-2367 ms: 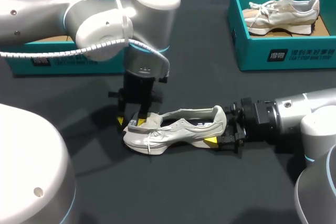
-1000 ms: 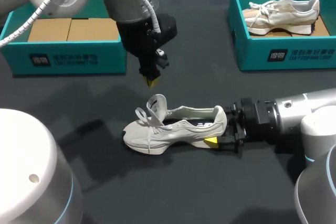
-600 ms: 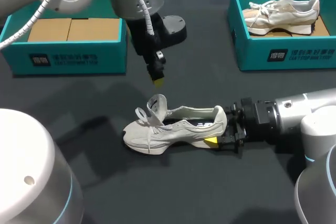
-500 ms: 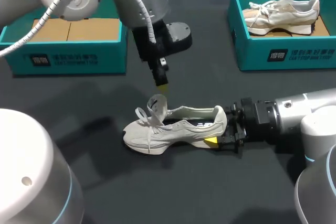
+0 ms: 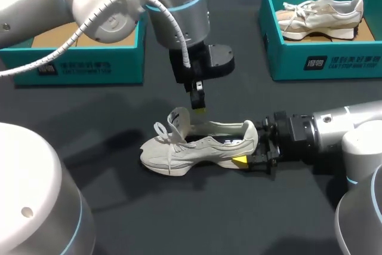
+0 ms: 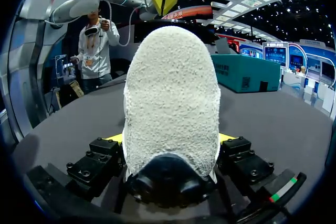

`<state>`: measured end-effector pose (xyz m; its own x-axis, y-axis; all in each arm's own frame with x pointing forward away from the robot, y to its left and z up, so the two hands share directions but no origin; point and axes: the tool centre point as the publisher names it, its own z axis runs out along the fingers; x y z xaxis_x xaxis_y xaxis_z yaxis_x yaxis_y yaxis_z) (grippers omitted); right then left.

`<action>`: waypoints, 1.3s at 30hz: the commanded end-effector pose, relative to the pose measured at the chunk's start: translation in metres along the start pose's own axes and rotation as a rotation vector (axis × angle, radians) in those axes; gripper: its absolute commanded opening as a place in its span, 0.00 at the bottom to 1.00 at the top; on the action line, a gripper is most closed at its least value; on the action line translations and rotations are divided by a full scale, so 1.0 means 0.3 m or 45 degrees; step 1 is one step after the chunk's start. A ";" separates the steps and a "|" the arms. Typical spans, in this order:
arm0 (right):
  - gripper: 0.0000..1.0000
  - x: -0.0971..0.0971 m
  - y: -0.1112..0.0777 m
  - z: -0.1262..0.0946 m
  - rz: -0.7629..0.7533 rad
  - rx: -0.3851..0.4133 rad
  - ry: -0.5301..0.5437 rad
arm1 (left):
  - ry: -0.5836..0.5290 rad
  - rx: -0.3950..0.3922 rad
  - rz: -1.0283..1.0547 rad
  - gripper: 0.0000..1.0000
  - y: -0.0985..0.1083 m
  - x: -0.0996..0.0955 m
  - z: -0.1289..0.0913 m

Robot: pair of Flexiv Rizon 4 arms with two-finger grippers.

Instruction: Take the shoe out of the shoebox, open the shoe tongue, remove and reinsert the insole, then place the shoe into the shoebox

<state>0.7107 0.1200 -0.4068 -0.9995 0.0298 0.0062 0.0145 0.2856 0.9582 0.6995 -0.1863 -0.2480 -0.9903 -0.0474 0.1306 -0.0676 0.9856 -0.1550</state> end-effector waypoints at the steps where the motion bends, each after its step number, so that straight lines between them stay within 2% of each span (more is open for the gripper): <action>1: 0.00 0.001 0.003 0.000 0.000 0.006 -0.001 | 0.037 -0.048 -0.004 0.00 -0.083 -0.030 0.100; 11: 0.00 0.001 0.003 0.000 0.000 0.006 -0.001 | 0.054 -0.045 0.001 0.00 -0.099 -0.034 0.115; 14: 0.00 0.001 0.003 0.000 0.000 0.006 -0.001 | 0.054 -0.064 0.020 0.00 -0.126 -0.032 0.170; 21: 0.00 0.001 0.003 0.000 0.000 0.006 -0.001 | 0.092 -0.080 0.055 0.00 -0.145 -0.033 0.237; 29: 0.00 0.001 0.003 0.000 0.000 0.006 -0.001 | 0.126 -0.113 0.047 0.00 -0.137 -0.042 0.318; 39: 0.00 0.001 0.003 0.000 0.000 0.006 -0.001 | 0.156 -0.167 0.038 0.00 -0.097 -0.040 0.382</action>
<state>0.7107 0.1200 -0.4068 -0.9995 0.0298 0.0063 0.0145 0.2855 0.9583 0.6985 -0.2310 -0.3516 -0.9708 -0.0077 0.2397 -0.0177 0.9991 -0.0394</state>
